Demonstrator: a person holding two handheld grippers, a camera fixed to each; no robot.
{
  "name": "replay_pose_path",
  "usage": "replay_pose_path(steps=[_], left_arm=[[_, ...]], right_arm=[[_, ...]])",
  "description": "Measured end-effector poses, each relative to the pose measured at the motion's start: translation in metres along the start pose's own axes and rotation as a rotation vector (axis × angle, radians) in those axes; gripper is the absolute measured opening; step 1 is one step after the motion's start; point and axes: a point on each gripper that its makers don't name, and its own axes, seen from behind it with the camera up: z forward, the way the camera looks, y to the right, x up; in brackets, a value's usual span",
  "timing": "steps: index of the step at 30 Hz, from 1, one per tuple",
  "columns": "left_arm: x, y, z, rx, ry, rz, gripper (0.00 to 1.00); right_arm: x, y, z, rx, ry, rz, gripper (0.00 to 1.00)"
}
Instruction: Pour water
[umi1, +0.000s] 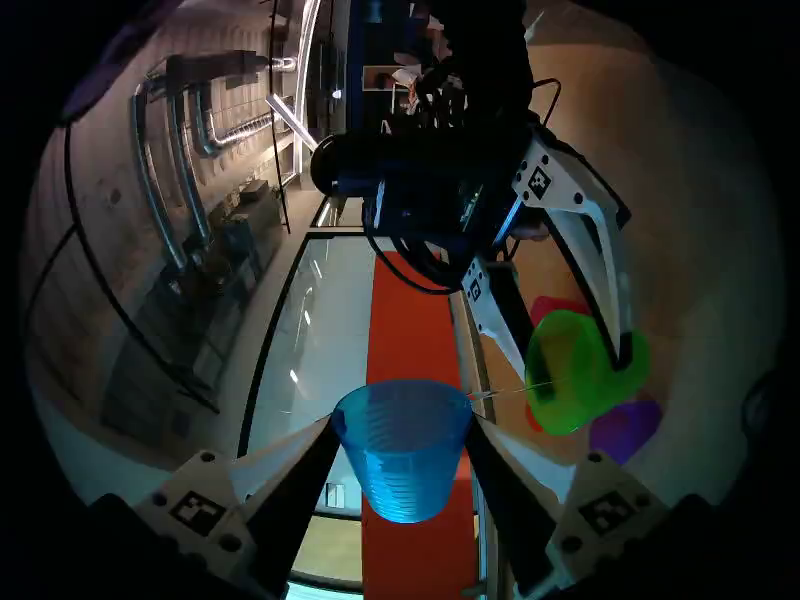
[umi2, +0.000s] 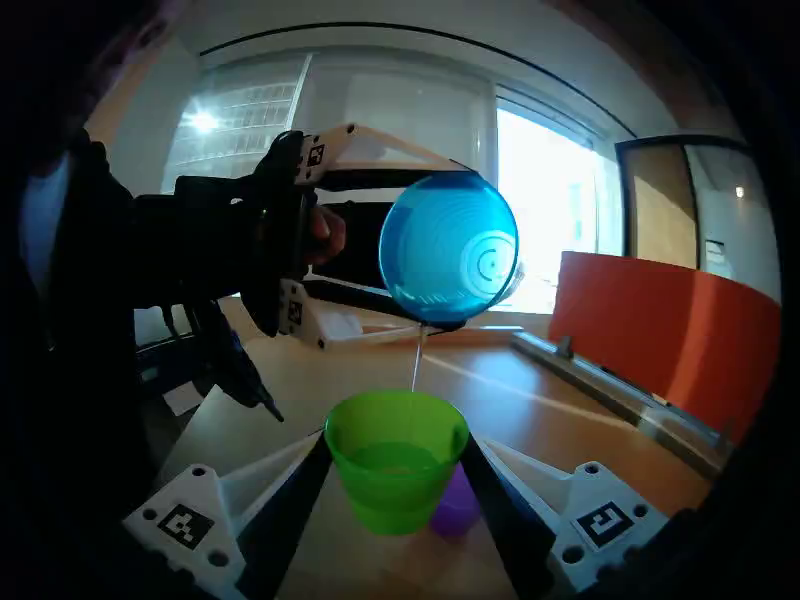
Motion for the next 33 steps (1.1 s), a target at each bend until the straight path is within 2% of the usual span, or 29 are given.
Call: replay_pose_path(steps=[33], left_arm=[[0.0018,0.002,0.0015,-0.002,0.003,0.023,0.86]], right_arm=[[-0.0004,0.0,0.0005,0.0,0.001,-0.005,0.9]])
